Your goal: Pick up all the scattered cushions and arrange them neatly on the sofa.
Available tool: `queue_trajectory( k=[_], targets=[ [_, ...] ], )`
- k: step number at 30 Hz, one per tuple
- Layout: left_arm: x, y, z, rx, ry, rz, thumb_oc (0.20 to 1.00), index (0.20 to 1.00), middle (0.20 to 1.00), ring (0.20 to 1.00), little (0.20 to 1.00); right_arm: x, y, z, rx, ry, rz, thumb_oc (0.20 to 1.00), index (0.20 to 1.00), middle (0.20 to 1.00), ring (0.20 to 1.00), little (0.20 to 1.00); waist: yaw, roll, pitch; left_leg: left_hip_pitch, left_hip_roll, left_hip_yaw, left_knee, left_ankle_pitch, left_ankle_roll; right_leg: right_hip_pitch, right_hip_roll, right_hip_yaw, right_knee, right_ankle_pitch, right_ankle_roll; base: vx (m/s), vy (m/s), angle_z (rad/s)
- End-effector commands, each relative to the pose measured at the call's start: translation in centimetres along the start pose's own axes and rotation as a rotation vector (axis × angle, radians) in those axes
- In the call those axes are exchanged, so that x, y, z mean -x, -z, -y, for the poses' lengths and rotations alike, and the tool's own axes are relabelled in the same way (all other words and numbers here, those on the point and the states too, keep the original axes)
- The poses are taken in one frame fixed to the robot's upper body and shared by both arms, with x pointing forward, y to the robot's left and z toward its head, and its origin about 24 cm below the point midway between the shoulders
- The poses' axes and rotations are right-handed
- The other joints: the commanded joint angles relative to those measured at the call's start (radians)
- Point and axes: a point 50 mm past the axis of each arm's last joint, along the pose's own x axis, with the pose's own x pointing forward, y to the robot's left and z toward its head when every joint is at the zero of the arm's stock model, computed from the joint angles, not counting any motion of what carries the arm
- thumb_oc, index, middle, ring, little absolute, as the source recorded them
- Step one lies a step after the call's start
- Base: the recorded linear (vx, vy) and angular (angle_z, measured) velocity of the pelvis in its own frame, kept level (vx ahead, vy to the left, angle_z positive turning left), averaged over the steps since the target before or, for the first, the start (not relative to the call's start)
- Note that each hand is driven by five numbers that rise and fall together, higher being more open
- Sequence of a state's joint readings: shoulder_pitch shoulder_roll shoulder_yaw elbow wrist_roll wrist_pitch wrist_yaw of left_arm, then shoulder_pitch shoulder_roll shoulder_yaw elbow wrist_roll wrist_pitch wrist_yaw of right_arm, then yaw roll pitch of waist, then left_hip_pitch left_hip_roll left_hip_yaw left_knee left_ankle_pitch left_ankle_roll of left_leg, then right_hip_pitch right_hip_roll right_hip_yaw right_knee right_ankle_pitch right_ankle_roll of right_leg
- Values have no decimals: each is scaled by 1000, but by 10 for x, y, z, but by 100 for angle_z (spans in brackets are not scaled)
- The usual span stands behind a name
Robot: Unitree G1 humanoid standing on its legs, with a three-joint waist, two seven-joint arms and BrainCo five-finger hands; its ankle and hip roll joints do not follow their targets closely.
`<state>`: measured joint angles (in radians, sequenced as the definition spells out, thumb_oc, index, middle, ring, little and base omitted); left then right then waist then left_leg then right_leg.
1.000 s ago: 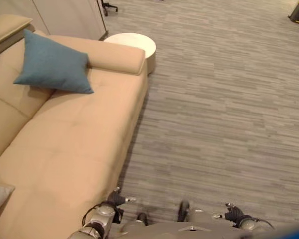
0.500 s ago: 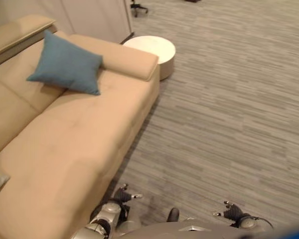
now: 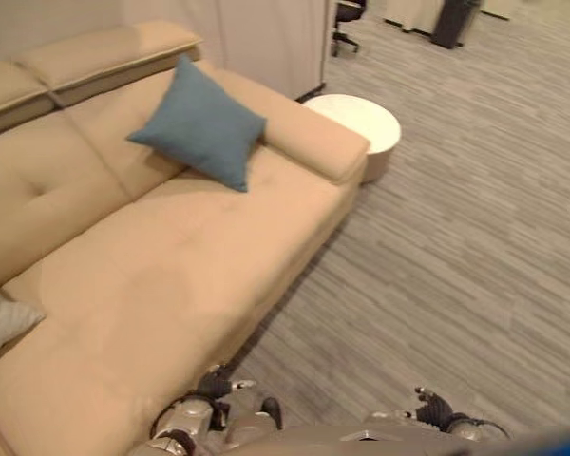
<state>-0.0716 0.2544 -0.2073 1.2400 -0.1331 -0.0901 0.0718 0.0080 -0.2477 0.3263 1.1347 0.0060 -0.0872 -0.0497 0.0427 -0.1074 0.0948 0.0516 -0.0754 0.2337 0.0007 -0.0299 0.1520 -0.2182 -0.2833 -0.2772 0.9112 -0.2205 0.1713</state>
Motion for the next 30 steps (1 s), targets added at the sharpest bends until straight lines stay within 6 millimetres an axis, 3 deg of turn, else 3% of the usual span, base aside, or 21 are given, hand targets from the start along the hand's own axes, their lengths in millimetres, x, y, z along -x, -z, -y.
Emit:
queue_trajectory(
  k=[1, 2, 4, 6, 9, 10, 13, 14, 15, 16, 17, 19, 20, 21, 22, 25, 26, 30],
  targets=[
    [-1, -9, 2, 14, 4, 48, 1000, 1000, 1000, 1000, 1000, -5, -24, 15, 8, 32, 80, 1000, 1000, 1000, 1000, 1000, -1, 39, 37, -20, 56, -53, 45, -16, -118, 56, 143, 31, -373, 271, -19, 203, 0, 56],
    [-1, -9, 2, 14, 4, 48, 1000, 1000, 1000, 1000, 1000, -5, -24, 15, 8, 32, 80, 1000, 1000, 1000, 1000, 1000, -2, 41, 35, -23, 58, -53, 45, -15, -119, 56, 145, 30, -377, 274, -20, 296, -75, 64],
    [-1, -12, 3, 7, 6, 60, 1000, 1000, 1000, 1000, 1000, -5, -29, 18, 12, 40, 102, 1000, 1000, 1000, 1000, 1000, -38, 24, 39, 28, 30, -108, 51, -61, -152, 16, 174, 57, -710, 291, -16, 513, -186, 92],
    [-2, -18, 2, 2, 6, 74, 1000, 1000, 1000, 1000, 1000, -5, -30, 20, 14, 43, 104, 1000, 1000, 1000, 1000, 1000, -71, 20, 30, 77, 27, -154, 71, -81, -181, -5, 195, 113, -861, 342, 9, 527, -173, 82],
    [-2, -15, 3, 5, 4, 65, 1000, 1000, 1000, 1000, 1000, -5, -30, 20, 20, 43, 101, 1000, 1000, 1000, 1000, 1000, -76, 21, 26, 89, 28, -166, 83, -87, -187, 1, 193, 100, -861, 348, 12, 286, -109, 90],
    [0, -7, 6, 6, 15, 44, 1000, 1000, 1000, 1000, 1000, -4, -27, 18, 37, 32, 95, 1000, 1000, 1000, 1000, 1000, -70, 15, 1, 101, 28, -173, 144, -86, -203, 39, 190, 89, -864, 354, -1, 349, -168, 32],
    [1, 1, 7, 33, 9, 23, 1000, 1000, 1000, 1000, 1000, -4, -25, 21, 41, 40, 96, 1000, 1000, 1000, 1000, 1000, -58, 4, -16, 64, 50, -176, 311, -14, -253, 110, 211, 79, -865, 338, -32, 315, -199, 29],
    [1, 1, 7, 33, 9, 23, 1000, 1000, 1000, 1000, 1000, -4, -25, 21, 41, 40, 96, 1000, 1000, 1000, 1000, 1000, -59, 4, -16, 62, 51, -177, 315, -16, -253, 110, 211, 78, -865, 338, -32, 155, -164, 33],
    [1, 0, 7, 24, 14, 24, 1000, 1000, 1000, 1000, 1000, -3, -24, 23, 38, 45, 96, 1000, 1000, 1000, 1000, 1000, -57, -6, -13, 32, 71, -161, 388, 8, -265, 134, 212, 75, -869, 329, -44, 228, -305, 22],
    [0, -5, 7, 37, 14, 40, 1000, 1000, 1000, 1000, 1000, -3, -23, 25, 29, 55, 96, 1000, 1000, 1000, 1000, 1000, -45, -28, -2, -27, 123, -102, 510, 34, -265, 194, 223, 58, -890, 293, -76, 270, -355, 14],
    [0, -9, 7, 42, 14, 51, 1000, 1000, 1000, 1000, 1000, -3, -23, 25, 29, 54, 91, 1000, 1000, 1000, 1000, 1000, -36, -33, 2, -54, 134, -86, 511, 29, -261, 212, 224, 52, -898, 280, -80, 257, -299, 18],
    [-1, -12, 9, 42, 21, 58, 1000, 1000, 1000, 1000, 1000, -3, -22, 26, 25, 56, 86, 1000, 1000, 1000, 1000, 1000, -33, -32, 4, -63, 138, -60, 464, 10, -252, 231, 225, 37, -909, 274, -77, 115, -63, 39],
    [-1, -15, 10, 20, 25, 67, 1000, 1000, 1000, 1000, 1000, -3, -20, 27, 12, 60, 80, 1000, 1000, 1000, 1000, 1000, -35, -39, -1, -92, 146, 1, 370, -26, -230, 248, 220, 14, -922, 262, -66, 86, -27, 43],
    [-1, -15, 10, 20, 25, 67, 1000, 1000, 1000, 1000, 1000, -3, -20, 27, 12, 60, 79, 1000, 1000, 1000, 1000, 1000, -35, -39, -1, -91, 145, 2, 369, -26, -230, 248, 220, 15, -922, 261, -66, 170, -7, 41],
    [-1, -12, 10, -3, 26, 52, 1000, 1000, 1000, 1000, 1000, -2, -15, 26, 16, 59, 69, 1000, 1000, 1000, 1000, 1000, -42, -24, -10, -92, 156, 74, 217, -18, -218, 256, 232, -7, -916, 240, -59, 138, 21, 30],
    [-1, -13, 5, 21, 7, 57, 1000, 1000, 1000, 1000, 1000, -2, -18, 24, 2, 64, 73, 1000, 1000, 1000, 1000, 1000, -53, -24, -10, -54, 148, 87, 175, -16, -227, 249, 223, -33, -888, 231, -58, 79, 38, 28],
    [-2, -13, 2, 23, -4, 57, 1000, 1000, 1000, 1000, 1000, -3, -22, 23, 11, 57, 88, 1000, 1000, 1000, 1000, 1000, -44, -24, -13, -35, 113, 26, 120, -12, -227, 236, 217, -39, -857, 236, -50, 68, 92, 27],
    [-1, -11, -5, 39, -24, 52, 1000, 1000, 1000, 1000, 1000, -4, -26, 19, -3, 50, 98, 1000, 1000, 1000, 1000, 1000, -43, -15, -14, -8, 102, 31, 79, -21, -202, 185, 189, -52, -751, 247, -30, 22, 99, 7]
  ],
)
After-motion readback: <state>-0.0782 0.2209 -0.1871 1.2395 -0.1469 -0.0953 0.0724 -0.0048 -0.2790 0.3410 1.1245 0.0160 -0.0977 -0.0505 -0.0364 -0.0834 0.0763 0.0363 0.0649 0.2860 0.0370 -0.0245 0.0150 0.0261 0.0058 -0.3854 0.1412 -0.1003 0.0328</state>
